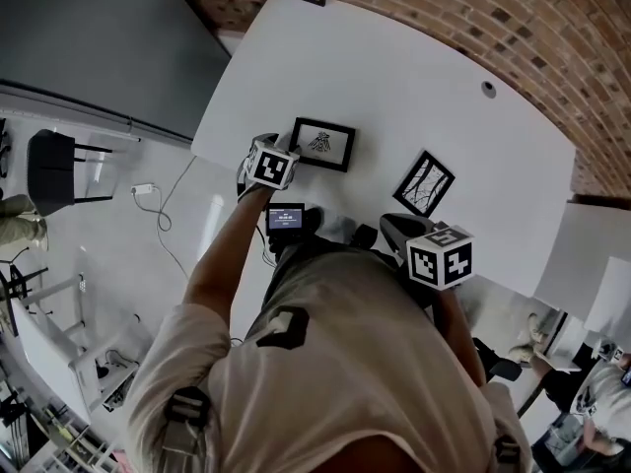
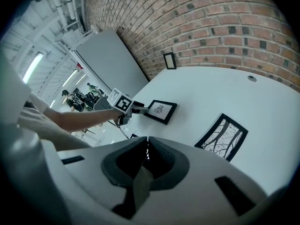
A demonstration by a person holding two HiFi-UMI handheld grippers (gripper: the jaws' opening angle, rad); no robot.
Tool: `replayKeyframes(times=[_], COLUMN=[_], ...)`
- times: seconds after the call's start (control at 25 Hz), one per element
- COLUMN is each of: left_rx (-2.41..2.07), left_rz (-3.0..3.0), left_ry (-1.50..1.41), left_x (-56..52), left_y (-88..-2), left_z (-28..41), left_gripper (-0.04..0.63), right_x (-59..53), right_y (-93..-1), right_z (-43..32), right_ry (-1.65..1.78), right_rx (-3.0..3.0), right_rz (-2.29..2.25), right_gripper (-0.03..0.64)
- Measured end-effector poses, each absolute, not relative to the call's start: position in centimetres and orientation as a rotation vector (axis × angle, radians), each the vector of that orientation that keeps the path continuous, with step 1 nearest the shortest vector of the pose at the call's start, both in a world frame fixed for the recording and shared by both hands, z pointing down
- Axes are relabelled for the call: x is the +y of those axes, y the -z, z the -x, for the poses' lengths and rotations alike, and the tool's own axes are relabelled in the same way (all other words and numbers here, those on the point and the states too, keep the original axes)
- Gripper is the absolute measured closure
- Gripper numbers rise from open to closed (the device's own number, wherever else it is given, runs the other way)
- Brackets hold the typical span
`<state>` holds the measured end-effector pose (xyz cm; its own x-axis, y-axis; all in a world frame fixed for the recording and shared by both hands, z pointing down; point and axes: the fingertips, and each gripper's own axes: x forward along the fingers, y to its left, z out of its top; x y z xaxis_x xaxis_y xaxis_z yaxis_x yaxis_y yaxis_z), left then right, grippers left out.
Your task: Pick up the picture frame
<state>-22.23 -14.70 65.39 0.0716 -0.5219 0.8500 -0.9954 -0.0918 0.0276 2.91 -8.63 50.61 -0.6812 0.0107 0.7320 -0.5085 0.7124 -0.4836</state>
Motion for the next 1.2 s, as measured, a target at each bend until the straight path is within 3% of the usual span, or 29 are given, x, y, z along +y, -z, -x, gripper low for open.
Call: replayKeyframes(times=[0.2, 0.4, 1.2], left_rx=[-1.580, -1.568, -1.622], left_rz=[-1.746, -1.766, -1.680], left_ry=[-1.013, -1.034, -0.923], left_x=[-14.7, -14.2, -10.6], left_y=[-65.6, -65.6, -65.6], left_z=[21.7, 21.2, 20.9], left_gripper=[0.367, 0.439, 0.439], right_x=[-8.6, -8.3, -9.4], right_y=[-50.7, -50.4, -50.3], right_z=[-2.9, -1.5, -0.8], right_ry=[-0.906, -0.895, -0.925], right_rx=[-2.176, -2.185, -2.222], right_rz=[-0.382, -0.358, -0.331], right_gripper=[0.611, 0.611, 0.611])
